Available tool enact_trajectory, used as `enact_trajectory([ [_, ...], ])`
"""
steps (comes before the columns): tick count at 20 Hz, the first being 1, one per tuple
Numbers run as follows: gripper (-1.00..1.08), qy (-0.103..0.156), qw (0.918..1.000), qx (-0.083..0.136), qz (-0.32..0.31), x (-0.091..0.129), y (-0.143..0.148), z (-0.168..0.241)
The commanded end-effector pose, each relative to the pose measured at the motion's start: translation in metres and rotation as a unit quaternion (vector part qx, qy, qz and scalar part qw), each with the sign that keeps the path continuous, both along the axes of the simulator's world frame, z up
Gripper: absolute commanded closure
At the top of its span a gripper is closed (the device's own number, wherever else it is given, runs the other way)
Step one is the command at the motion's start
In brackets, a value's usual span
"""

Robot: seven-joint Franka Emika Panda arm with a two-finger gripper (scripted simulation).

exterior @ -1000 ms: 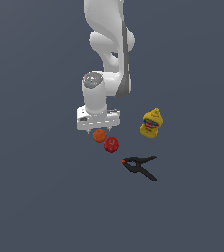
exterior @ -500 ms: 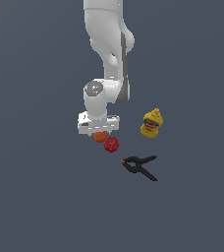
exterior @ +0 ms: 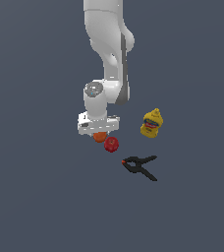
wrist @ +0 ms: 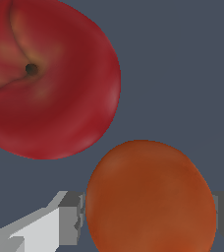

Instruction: Pick up a designated object from a clutter of objects.

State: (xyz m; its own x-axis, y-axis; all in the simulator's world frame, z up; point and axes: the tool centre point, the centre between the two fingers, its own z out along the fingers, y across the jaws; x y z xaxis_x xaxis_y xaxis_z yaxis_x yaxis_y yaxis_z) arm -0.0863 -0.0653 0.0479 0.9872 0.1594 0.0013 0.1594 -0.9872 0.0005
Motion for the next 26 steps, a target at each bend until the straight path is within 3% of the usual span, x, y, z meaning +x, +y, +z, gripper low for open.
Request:
enact_trajectory([
  [1,1.08,0.001,1.0,0.0,0.001,0.0,0.001,-0.001],
  [13,1.08,0.0,1.0,0.0,0.0,0.0,-0.003,0.022],
  [26,1.08,0.0,1.0,0.0,0.0,-0.001,-0.019,0.119],
])
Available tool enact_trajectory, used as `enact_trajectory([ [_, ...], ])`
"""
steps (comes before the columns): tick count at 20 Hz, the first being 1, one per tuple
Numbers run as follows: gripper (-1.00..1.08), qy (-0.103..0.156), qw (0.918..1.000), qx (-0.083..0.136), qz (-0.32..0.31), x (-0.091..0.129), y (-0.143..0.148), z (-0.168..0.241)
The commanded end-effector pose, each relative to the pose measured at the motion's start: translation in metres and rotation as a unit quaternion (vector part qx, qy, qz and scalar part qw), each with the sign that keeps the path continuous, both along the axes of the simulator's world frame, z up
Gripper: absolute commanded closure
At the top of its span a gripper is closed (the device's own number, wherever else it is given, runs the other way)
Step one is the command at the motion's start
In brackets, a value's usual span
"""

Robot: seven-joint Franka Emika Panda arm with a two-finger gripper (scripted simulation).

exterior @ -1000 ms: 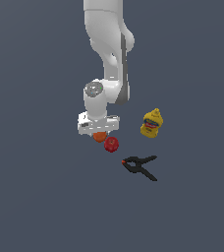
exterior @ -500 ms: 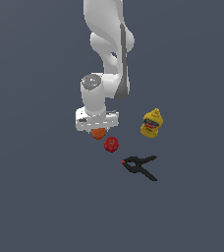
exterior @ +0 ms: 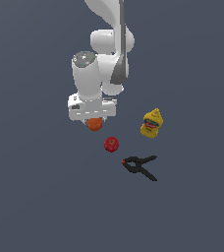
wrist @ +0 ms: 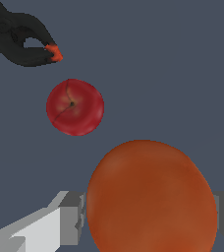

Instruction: Pick up a designated object from a clutter of objects.

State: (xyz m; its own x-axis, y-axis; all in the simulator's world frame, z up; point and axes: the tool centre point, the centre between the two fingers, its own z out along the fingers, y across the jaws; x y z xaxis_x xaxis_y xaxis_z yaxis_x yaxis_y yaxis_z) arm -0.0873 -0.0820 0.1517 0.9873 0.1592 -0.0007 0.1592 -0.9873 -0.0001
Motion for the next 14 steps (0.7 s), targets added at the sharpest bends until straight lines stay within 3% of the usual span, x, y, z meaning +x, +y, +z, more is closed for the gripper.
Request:
enact_trajectory([
  [1,1.08,-0.001,1.0,0.0,0.0,0.0,-0.004,0.024],
  [14,1.08,0.0,1.0,0.0,0.0,0.002,-0.023,0.144],
])
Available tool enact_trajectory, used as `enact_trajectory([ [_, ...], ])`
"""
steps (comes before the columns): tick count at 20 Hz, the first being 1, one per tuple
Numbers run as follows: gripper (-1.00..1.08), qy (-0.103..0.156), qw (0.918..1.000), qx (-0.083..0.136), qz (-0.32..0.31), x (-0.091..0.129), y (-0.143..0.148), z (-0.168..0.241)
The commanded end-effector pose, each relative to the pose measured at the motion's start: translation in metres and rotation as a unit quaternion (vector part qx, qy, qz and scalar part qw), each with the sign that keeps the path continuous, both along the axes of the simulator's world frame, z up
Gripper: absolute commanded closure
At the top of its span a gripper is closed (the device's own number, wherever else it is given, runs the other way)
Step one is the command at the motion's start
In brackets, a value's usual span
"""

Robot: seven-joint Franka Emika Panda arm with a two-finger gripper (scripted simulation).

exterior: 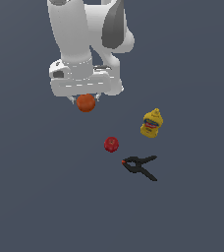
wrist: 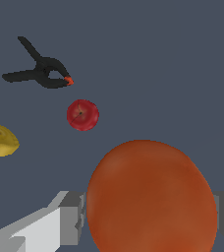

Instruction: Pick up a designated object from a clutter of objects.

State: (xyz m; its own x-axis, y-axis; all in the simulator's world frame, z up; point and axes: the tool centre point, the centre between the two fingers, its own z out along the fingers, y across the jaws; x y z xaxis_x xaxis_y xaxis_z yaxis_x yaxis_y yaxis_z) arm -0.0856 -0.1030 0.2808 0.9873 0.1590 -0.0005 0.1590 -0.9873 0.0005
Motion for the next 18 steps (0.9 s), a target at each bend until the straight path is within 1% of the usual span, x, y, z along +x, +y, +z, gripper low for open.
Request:
enact_trajectory([
  [1,1.08,0.0,1.0,0.0,0.0,0.001,-0.003,0.023],
  [6,1.08,0.0,1.0,0.0,0.001,0.002,-0.009,0.057],
  [10,1.08,0.0,1.0,0.0,0.001,0.004,-0.012,0.076],
  [18,1.08,0.0,1.0,0.0,0.001,0.006,-0.015,0.09],
])
